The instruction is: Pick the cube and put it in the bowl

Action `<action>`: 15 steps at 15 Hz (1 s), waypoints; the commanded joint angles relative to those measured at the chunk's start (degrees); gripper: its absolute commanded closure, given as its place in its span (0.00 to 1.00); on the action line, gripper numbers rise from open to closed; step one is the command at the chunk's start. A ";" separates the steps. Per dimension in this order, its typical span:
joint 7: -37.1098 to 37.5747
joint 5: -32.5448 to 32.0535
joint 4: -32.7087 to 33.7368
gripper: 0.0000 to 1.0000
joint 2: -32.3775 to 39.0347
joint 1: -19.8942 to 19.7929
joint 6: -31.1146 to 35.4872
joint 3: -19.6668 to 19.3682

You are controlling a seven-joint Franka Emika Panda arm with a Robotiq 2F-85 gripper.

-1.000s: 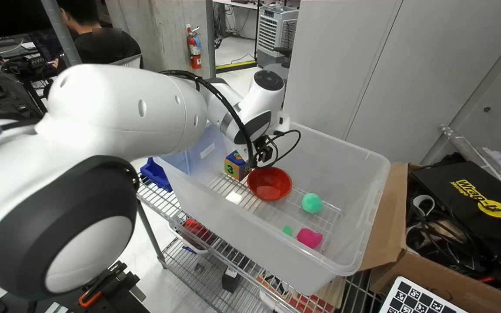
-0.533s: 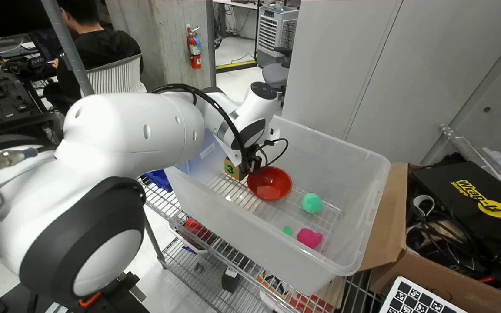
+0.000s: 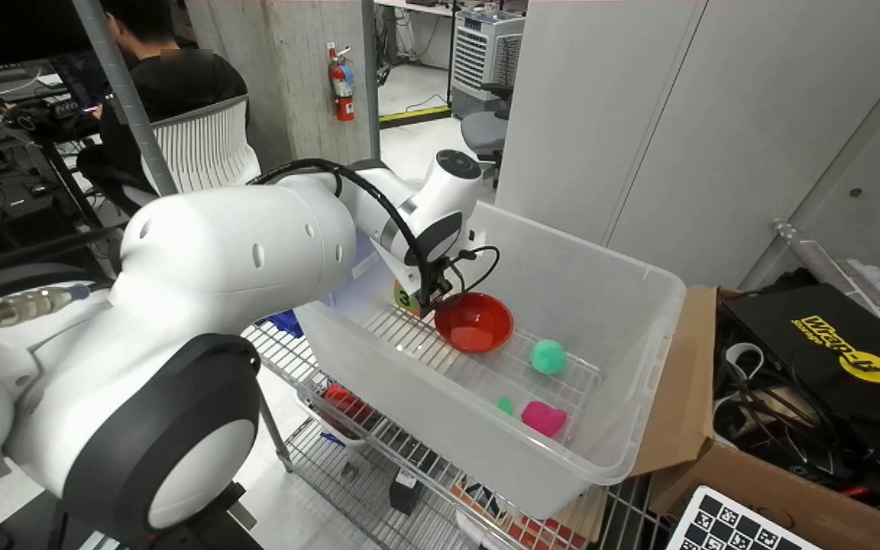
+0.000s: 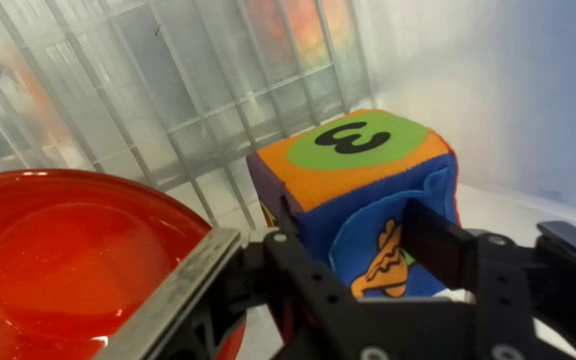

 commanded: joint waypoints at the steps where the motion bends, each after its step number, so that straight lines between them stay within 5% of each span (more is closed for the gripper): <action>1: 1.08 -1.01 5.67 0.76 3.22 -0.16 -4.31 0.02; 5: 1.72 -1.01 8.06 0.99 3.16 -0.94 -9.52 -0.05; 15: -5.24 -0.87 7.12 0.97 -2.45 -0.01 -14.62 0.17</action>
